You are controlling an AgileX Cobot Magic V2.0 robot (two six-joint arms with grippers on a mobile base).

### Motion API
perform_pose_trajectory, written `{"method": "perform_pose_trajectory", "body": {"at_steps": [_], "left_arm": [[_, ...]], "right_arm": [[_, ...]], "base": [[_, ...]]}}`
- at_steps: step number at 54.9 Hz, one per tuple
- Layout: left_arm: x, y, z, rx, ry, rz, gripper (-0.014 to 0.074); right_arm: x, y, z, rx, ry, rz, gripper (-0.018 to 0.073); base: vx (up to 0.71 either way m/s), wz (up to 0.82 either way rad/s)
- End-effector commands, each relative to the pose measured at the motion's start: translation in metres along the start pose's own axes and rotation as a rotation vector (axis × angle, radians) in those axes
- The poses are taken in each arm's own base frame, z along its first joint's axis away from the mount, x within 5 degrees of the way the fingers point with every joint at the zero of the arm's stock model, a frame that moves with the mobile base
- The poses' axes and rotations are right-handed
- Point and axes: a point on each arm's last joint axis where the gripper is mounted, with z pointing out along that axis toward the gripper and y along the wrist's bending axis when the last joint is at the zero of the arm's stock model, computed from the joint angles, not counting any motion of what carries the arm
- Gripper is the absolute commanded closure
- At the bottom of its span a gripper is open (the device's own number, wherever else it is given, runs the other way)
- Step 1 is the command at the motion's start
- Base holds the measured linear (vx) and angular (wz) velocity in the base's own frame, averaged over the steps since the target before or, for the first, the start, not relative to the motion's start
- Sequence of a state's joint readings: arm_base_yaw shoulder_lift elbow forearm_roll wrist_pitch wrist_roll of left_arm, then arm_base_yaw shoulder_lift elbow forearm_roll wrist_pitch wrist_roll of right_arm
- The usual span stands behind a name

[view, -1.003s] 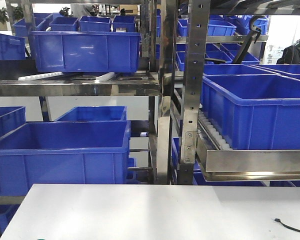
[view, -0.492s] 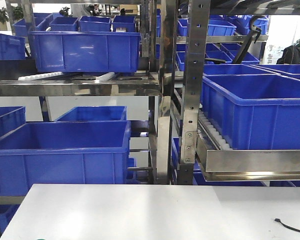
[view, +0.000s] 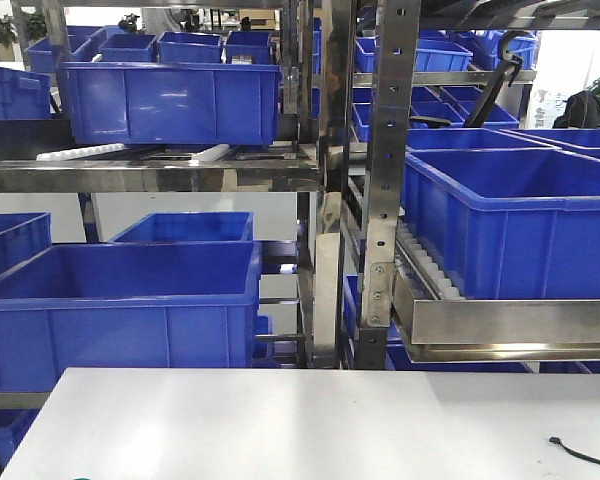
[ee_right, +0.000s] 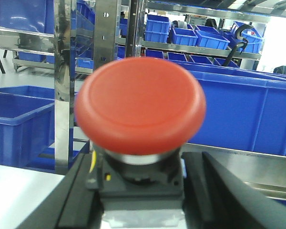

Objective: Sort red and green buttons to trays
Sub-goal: 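Grasp the green push button's base with the left gripper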

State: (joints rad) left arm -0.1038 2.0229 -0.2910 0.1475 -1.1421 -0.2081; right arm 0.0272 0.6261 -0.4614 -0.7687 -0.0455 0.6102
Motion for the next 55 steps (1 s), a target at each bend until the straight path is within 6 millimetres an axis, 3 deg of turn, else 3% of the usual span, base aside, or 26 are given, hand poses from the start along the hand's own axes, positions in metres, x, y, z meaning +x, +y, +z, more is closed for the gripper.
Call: {"method": "perform_pose_trajectory", "body": {"at_steps": [1,18,39,46,55], "left_arm": [[-0.032,-0.003,0.002,0.025,-0.280,-0.012,-0.0054],[-0.023,-0.011,0.017,0.142,-0.233,0.027,-0.0015],[-0.023,-0.008,0.042,0.147,-0.248,0.030,0.0094],[-0.023,-0.008,0.042,0.147,-0.247,0.029,0.0215],[-0.025,-0.010,0.041,0.167,-0.249,0.032,0.0494]], "right_arm": [[-0.015,0.002,0.000,-0.032,-0.084,-0.017,0.0568],[-0.015,0.002,0.000,-0.032,-0.084,-0.017,0.0568],[-0.015,0.002,0.000,-0.032,-0.084,-0.017,0.0568],[-0.015,0.002,0.000,-0.033,-0.086,-0.017,0.0568],[-0.015,0.002,0.000,-0.033,-0.086,-0.017,0.0568]], "base": [[0.00,0.00],[0.00,0.00],[0.00,0.00],[0.00,0.00],[0.00,0.00]]}}
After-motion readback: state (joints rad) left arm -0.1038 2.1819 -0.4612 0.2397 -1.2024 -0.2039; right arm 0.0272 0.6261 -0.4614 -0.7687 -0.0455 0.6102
